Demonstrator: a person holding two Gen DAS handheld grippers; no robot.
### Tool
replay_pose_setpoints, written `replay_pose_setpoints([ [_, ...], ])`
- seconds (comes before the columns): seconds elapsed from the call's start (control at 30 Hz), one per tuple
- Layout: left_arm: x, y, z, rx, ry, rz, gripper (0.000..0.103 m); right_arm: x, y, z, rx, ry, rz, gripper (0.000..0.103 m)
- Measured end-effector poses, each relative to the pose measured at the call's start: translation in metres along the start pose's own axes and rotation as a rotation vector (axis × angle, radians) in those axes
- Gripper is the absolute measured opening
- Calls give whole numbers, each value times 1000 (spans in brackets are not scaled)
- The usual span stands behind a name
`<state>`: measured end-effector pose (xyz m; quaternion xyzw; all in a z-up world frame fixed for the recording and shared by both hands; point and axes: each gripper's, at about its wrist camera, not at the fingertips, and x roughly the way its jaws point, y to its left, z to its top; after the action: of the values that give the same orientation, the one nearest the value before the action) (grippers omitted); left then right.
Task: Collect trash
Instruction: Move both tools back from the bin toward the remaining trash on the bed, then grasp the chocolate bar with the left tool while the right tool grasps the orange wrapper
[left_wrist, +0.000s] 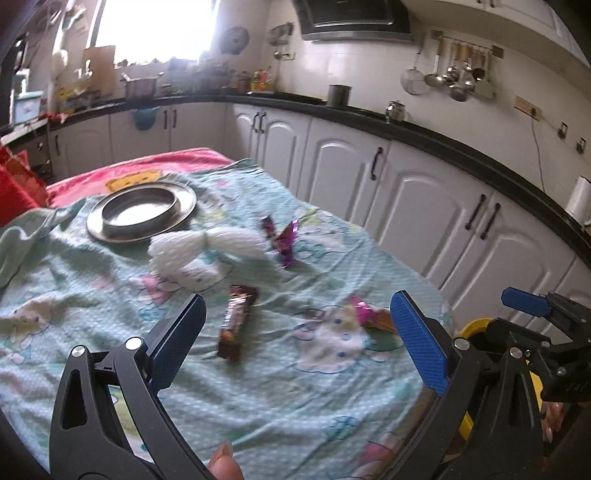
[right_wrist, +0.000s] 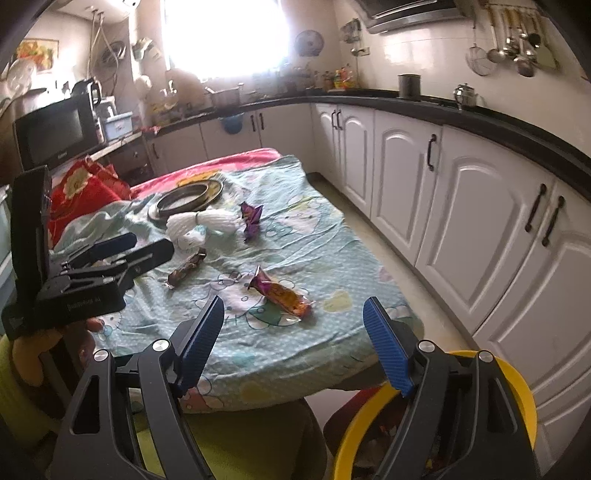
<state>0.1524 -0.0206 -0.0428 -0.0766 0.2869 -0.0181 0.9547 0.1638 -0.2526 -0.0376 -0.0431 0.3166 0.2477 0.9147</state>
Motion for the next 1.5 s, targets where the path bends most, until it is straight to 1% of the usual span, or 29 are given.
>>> replay_pose_setpoints([
  [0.3, 22, 32, -8, -53, 55, 44, 92, 46, 2, 2, -35, 75, -8, 74],
  [0.47, 36, 43, -12, -78, 85, 56, 92, 70, -3, 1, -28, 122, -9, 67],
  [0.63, 49, 48, -13, -91, 111, 50, 84, 94, -6, -3, -20, 163, -2, 60],
  [0.77, 60, 53, -13, -113, 136, 35, 75, 112, -10, -6, -6, 193, -6, 55],
  [0.83, 64, 55, -13, -126, 145, 27, 72, 118, -13, -7, 4, 205, -4, 48],
  [0.9, 67, 57, -14, -137, 153, 21, 70, 125, -14, -10, 16, 228, 10, 38],
  [0.97, 72, 58, -14, -146, 165, 13, 66, 125, -13, -12, 14, 224, 11, 33],
  [1.0, 75, 58, -15, -150, 177, 9, 64, 124, -12, -13, 10, 221, 14, 27],
  [1.03, 77, 59, -16, -154, 188, 6, 63, 123, -11, -13, 6, 218, 15, 24],
  [1.07, 79, 59, -17, -158, 197, 0, 63, 122, -11, -13, 7, 214, 16, 19],
  [1.1, 80, 59, -17, -161, 200, -2, 62, 121, -10, -14, 11, 211, 22, 18],
  [1.13, 80, 60, -17, -164, 202, -4, 60, 120, -10, -14, 14, 210, 28, 18],
  [1.17, 80, 60, -18, -167, 203, -5, 53, 120, -9, -14, 13, 209, 30, 18],
  [1.23, 80, 61, -19, -169, 207, -2, 45, 118, -7, -15, 7, 206, 35, 18],
  [1.3, 80, 59, -20, -162, 211, -5, 34, 116, -4, -17, 7, 205, 46, 17],
  [1.37, 80, 57, -20, -150, 216, -8, 30, 112, 0, -18, -1, 204, 57, 17],
  [1.43, 79, 55, -21, -137, 219, -15, 21, 110, 2, -18, -6, 202, 64, 16],
  [1.47, 78, 53, -22, -129, 224, -20, 12, 107, 3, -18, -9, 199, 68, 16],
  [1.5, 78, 52, -23, -125, 228, -24, 12, 106, 3, -18, -10, 197, 70, 13],
])
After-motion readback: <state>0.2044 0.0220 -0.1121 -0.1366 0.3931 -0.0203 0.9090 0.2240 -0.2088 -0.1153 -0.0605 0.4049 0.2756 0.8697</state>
